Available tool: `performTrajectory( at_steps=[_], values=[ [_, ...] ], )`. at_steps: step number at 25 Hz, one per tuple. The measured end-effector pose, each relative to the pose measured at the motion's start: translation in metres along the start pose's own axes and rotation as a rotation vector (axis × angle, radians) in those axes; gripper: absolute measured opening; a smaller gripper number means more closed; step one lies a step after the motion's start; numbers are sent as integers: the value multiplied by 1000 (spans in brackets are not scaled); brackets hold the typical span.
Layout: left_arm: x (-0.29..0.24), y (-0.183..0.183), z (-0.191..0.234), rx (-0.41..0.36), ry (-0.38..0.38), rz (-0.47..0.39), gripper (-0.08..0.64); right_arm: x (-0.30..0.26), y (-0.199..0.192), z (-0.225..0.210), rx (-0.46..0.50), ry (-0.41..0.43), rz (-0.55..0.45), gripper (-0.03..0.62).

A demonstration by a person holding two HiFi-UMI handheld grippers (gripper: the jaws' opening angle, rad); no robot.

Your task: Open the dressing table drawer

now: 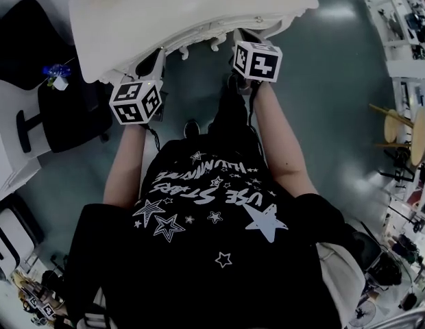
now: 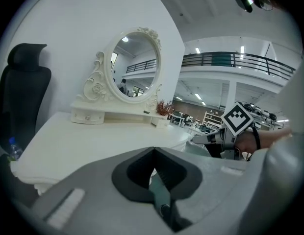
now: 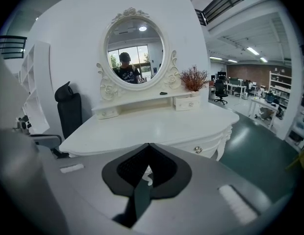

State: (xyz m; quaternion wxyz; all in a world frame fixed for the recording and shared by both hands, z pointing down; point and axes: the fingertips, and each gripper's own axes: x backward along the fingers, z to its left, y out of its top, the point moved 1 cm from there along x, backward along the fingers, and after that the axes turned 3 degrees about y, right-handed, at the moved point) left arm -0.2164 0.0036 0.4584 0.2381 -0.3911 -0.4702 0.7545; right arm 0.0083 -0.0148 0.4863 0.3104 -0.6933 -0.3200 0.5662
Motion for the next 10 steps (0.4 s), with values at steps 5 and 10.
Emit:
performTrajectory(
  at_steps=[5, 10],
  values=[
    [13, -8, -2, 4, -29, 4, 0, 22, -17, 9, -24, -21, 10, 26],
    [19, -10, -9, 1, -45, 7, 0, 37, -27, 7, -45, -27, 15, 26]
  ],
)
